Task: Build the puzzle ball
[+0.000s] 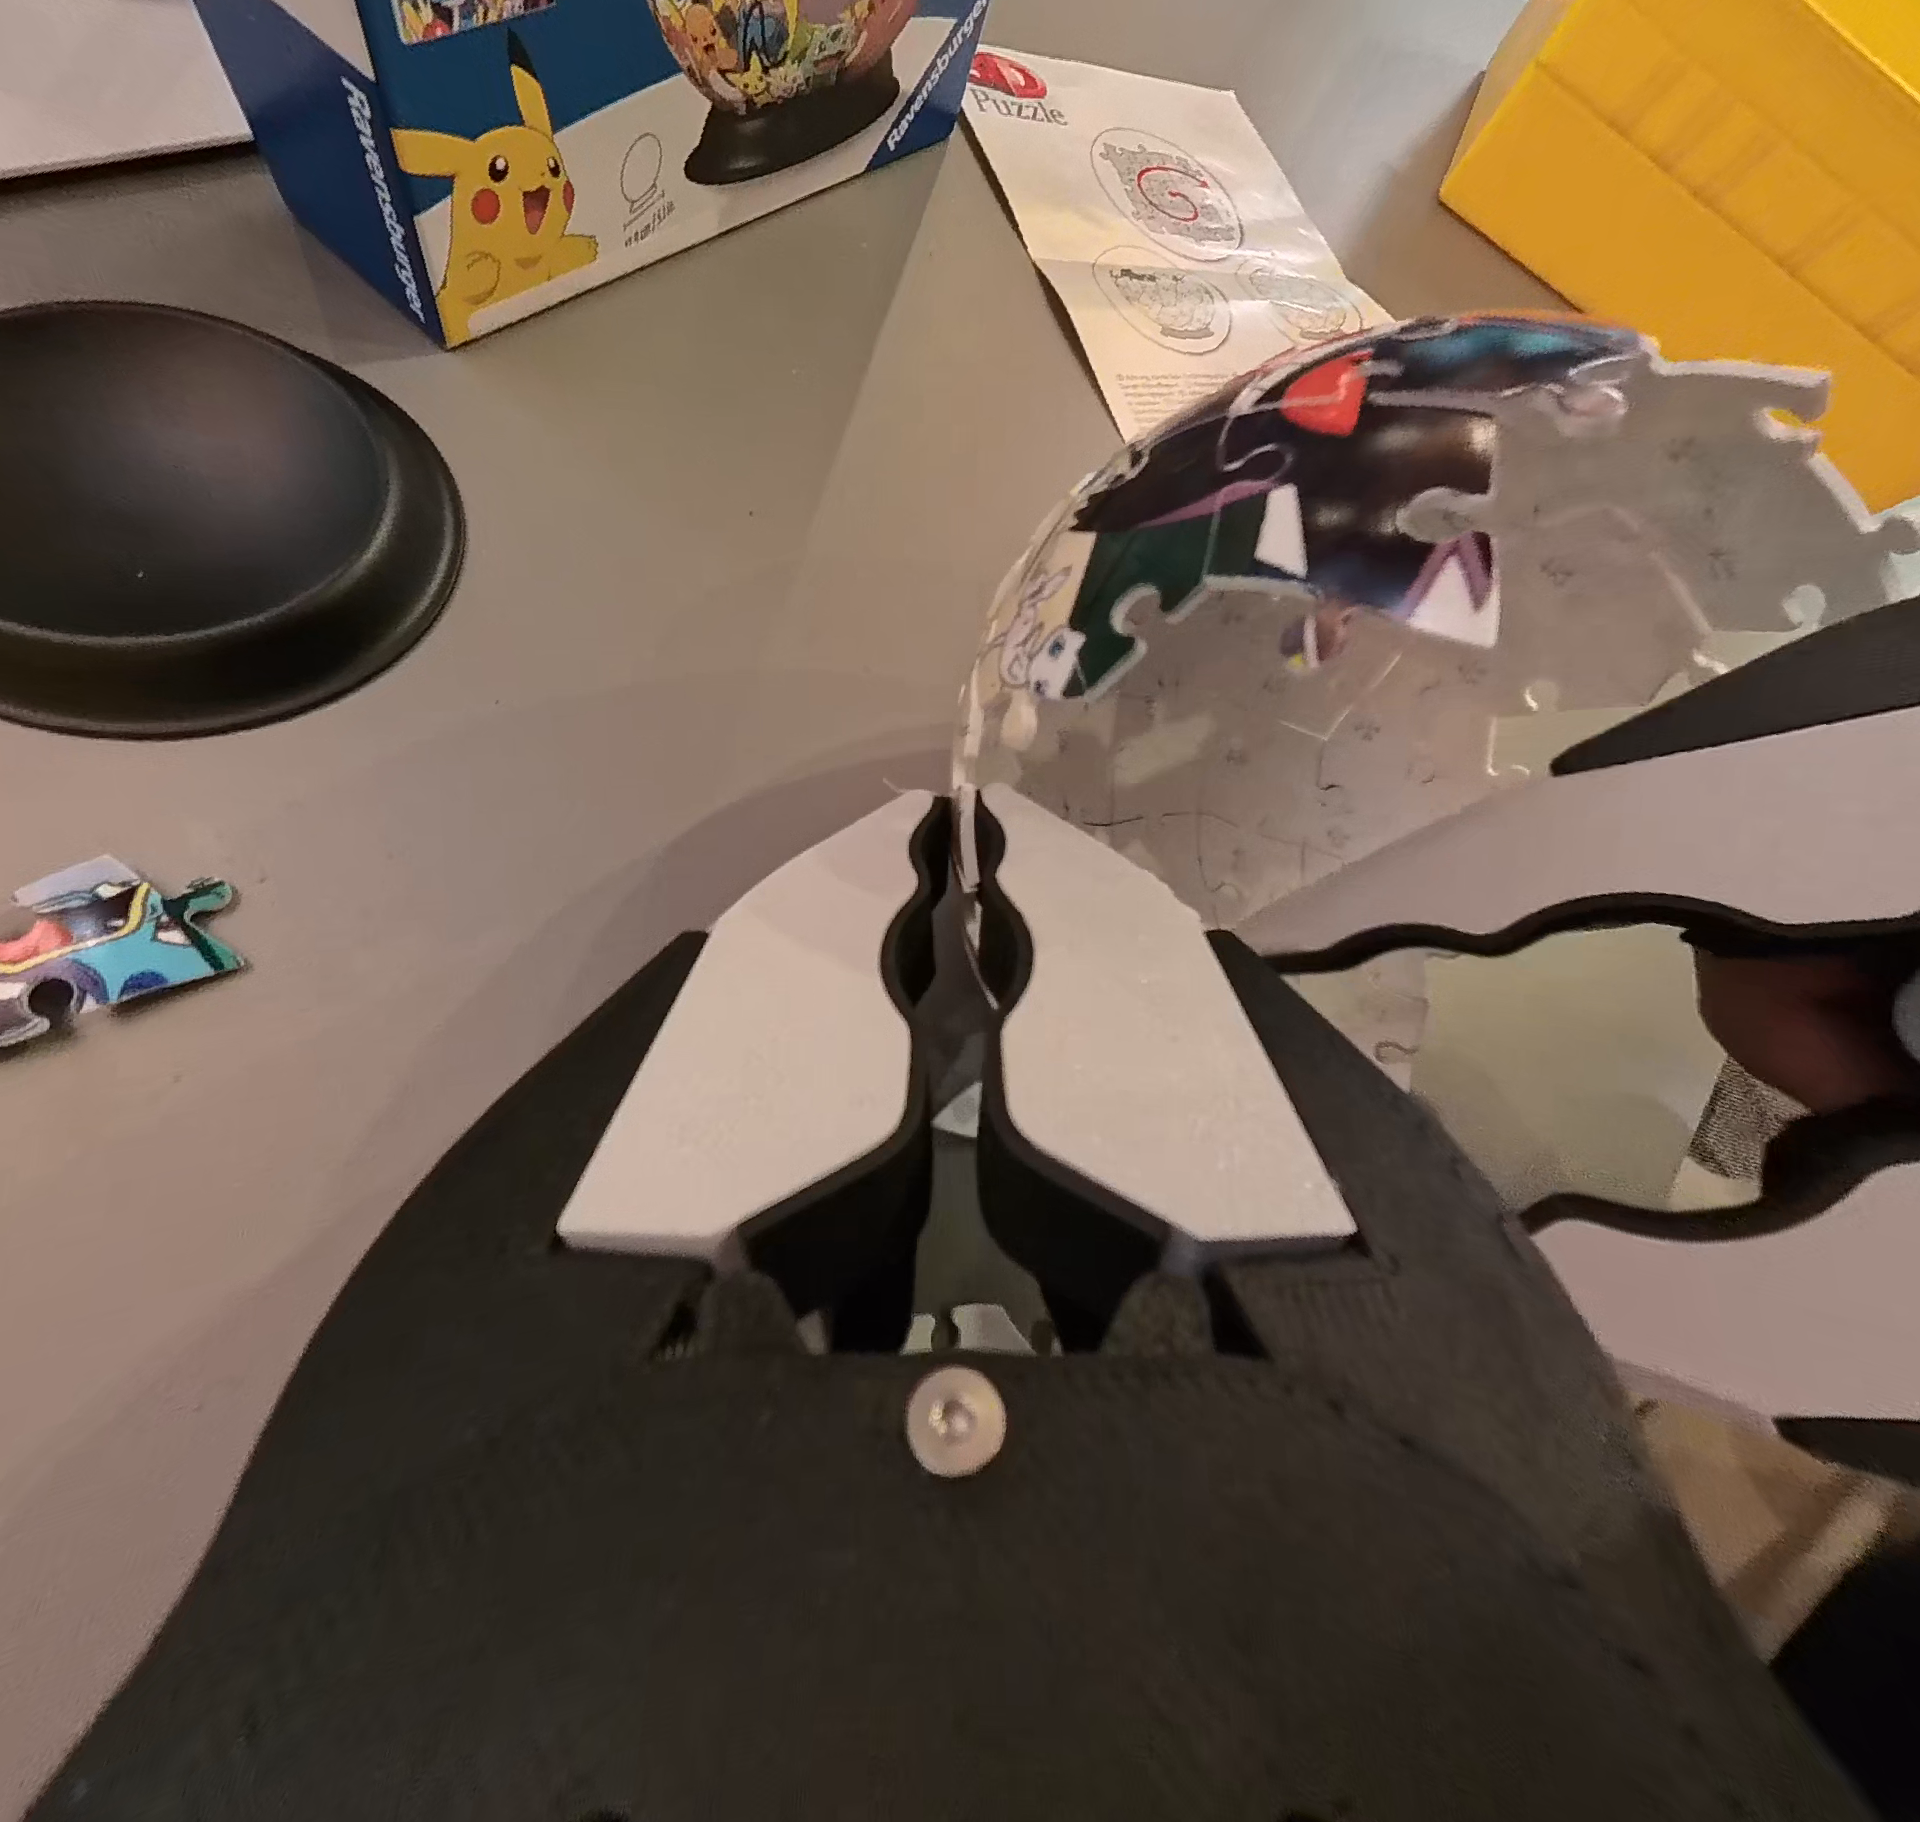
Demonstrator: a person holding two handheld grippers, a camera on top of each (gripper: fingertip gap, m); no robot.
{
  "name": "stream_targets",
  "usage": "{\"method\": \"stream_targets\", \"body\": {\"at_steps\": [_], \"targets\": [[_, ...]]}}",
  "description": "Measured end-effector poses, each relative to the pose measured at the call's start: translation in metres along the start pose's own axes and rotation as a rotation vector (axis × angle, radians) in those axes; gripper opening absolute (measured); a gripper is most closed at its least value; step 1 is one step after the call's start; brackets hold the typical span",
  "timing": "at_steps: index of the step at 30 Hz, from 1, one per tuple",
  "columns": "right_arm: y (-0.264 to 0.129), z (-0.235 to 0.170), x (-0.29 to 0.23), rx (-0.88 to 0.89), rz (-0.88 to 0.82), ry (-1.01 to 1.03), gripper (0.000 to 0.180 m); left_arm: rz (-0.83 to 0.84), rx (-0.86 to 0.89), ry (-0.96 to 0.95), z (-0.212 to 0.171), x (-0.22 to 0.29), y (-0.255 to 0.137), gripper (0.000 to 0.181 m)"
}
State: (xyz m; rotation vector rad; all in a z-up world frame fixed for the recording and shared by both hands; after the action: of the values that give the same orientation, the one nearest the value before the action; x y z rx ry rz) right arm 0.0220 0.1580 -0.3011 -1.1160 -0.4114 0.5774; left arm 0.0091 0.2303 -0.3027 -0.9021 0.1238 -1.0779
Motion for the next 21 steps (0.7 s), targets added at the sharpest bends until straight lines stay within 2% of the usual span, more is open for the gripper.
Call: {"method": "stream_targets", "body": {"at_steps": [1,9,18,21], "targets": [[0.001,0.001,-0.001,0.008,0.002,-0.005,0.045,-0.001,0.001,0.001,0.0,0.0,0.0,0.003],[-0.012,0.006,-0.007,0.14,-0.009,-0.001,0.045,-0.014,-0.004,0.002,0.001,-0.001,-0.002,0.003],[0.002,-0.013,-0.007,0.068,-0.033,-0.029,0.043,-0.054,-0.044,0.005,0.0,0.001,0.0,0.012],[0.005,-0.014,-0.008,0.065,-0.017,-0.023,0.043,-0.051,-0.055,0.014,-0.001,0.0,-0.001,0.009]]}}
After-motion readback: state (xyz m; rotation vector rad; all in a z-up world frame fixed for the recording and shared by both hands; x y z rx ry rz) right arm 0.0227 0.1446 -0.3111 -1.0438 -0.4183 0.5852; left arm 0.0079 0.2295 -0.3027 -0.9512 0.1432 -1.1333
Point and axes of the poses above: each gripper's, where its closed fingertips meet, y out along the fingers, z out of its top, x = y × z across the jaws, the point moved 3 cm from there along -y, back along the fingers, and after that the axes turned 11 degrees about -x, right-handed, at the moved point
